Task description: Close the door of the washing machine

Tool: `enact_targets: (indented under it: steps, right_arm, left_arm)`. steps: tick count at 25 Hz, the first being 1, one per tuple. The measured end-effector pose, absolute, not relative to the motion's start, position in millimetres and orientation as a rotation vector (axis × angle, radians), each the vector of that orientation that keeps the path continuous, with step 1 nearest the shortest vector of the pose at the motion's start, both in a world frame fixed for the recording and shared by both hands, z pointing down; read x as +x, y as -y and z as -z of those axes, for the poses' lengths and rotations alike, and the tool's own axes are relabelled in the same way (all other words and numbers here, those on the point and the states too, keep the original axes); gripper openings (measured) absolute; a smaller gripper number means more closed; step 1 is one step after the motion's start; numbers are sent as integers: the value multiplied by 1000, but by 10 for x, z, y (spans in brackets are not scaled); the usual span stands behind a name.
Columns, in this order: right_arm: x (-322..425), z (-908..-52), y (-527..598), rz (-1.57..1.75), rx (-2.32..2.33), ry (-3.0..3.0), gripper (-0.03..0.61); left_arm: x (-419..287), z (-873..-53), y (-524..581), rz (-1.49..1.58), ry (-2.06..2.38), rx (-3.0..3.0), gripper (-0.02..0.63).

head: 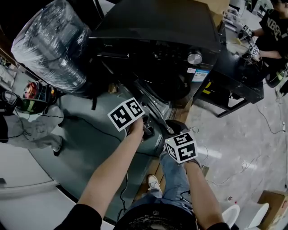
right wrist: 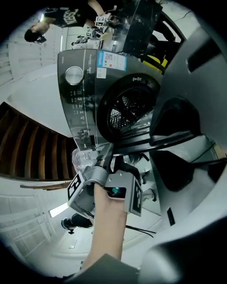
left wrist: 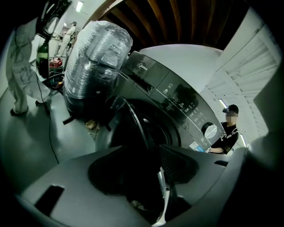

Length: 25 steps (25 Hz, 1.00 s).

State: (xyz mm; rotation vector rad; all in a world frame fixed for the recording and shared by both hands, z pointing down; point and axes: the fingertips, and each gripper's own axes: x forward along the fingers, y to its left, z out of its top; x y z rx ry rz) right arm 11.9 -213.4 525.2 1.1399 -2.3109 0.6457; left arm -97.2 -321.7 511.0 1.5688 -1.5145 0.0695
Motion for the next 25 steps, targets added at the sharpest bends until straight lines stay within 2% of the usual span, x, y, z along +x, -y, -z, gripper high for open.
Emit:
enact_targets:
  steps: [1, 10, 15, 25]
  right_arm:
    - [131, -5283, 2152, -646, 1138, 2303, 112]
    - [245, -5534, 2370, -597, 1123, 2242, 112]
    - [366, -5591, 2536, -545, 1180, 2202, 77]
    - [623, -5575, 2870, -501, 1229, 2168, 78]
  left_arm:
    - [-951, -5113, 3236, -64, 1514, 1566, 233]
    - [-773, -5130, 3399, -33, 1507, 1540, 247]
    - [-686, -5129, 3489, -9, 1496, 1540, 255]
    - [-506, -5112, 3680, 28, 1387, 1582, 258]
